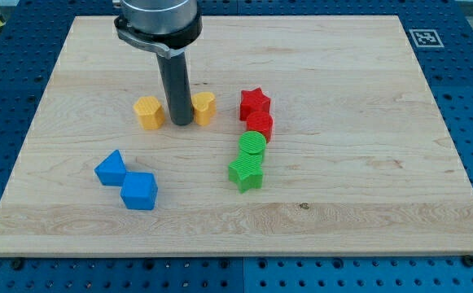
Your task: Move the yellow block to the left of the red star
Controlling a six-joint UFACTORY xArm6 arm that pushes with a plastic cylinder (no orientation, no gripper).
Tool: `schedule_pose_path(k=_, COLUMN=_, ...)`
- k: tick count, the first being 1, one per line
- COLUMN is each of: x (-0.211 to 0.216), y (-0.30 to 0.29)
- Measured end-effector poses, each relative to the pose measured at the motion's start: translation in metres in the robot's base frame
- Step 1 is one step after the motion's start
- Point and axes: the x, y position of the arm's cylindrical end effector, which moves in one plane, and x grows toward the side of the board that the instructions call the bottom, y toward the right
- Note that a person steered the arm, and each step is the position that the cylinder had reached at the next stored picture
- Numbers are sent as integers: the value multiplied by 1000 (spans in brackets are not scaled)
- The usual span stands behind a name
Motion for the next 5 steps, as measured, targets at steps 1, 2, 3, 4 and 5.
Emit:
schedule_pose_path(k=1, x=-5, y=1)
schedule_pose_path(k=2, x=-8, y=-1)
schedule_pose_path(k=3, x=-10, y=-5)
schedule_pose_path(k=4, x=-10, y=11)
schedule_pose_path(k=5, x=-12, y=23)
